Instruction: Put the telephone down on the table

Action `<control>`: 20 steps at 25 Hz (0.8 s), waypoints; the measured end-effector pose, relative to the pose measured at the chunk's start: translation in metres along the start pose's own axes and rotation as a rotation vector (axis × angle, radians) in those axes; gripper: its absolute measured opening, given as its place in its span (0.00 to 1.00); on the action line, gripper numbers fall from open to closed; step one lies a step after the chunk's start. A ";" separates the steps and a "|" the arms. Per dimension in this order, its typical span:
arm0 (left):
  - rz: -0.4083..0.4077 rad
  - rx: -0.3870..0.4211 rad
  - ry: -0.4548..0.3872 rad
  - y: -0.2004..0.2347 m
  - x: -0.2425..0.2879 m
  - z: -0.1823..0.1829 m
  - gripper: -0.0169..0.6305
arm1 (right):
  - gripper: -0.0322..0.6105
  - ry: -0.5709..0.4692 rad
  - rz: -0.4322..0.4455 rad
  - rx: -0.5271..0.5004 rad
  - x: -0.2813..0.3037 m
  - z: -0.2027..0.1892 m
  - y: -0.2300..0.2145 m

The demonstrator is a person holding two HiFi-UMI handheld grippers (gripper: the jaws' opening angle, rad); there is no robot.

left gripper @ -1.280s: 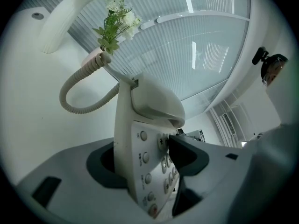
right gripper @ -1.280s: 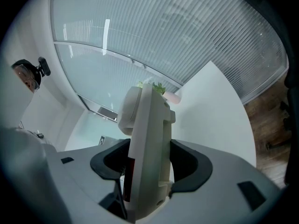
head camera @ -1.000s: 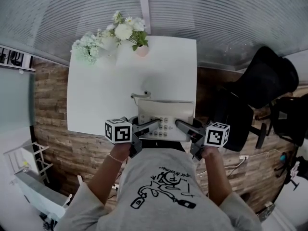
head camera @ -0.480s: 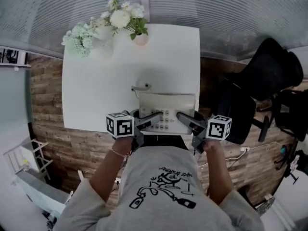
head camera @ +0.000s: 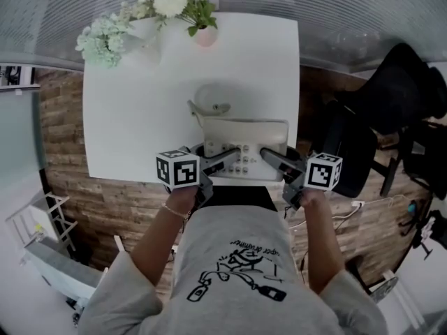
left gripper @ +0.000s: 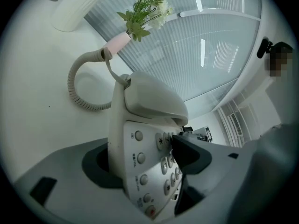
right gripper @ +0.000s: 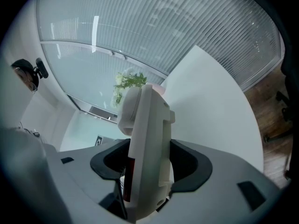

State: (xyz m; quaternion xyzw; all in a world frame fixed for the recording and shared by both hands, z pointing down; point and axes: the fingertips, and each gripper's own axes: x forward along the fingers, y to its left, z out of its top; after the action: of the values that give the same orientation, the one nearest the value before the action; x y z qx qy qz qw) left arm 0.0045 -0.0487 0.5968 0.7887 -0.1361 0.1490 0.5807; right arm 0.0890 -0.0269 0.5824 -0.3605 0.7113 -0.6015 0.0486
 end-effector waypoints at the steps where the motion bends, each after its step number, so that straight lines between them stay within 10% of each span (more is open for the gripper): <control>1: 0.005 0.001 0.002 0.003 0.002 -0.001 0.51 | 0.48 0.001 -0.003 0.003 0.001 -0.001 -0.003; 20: 0.168 0.040 0.029 0.045 0.012 -0.014 0.59 | 0.48 0.030 -0.012 0.059 0.017 -0.017 -0.043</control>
State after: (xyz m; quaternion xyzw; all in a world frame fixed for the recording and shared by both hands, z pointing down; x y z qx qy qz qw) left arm -0.0032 -0.0492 0.6446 0.7837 -0.1903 0.2111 0.5523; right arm 0.0873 -0.0238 0.6315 -0.3540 0.6917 -0.6279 0.0451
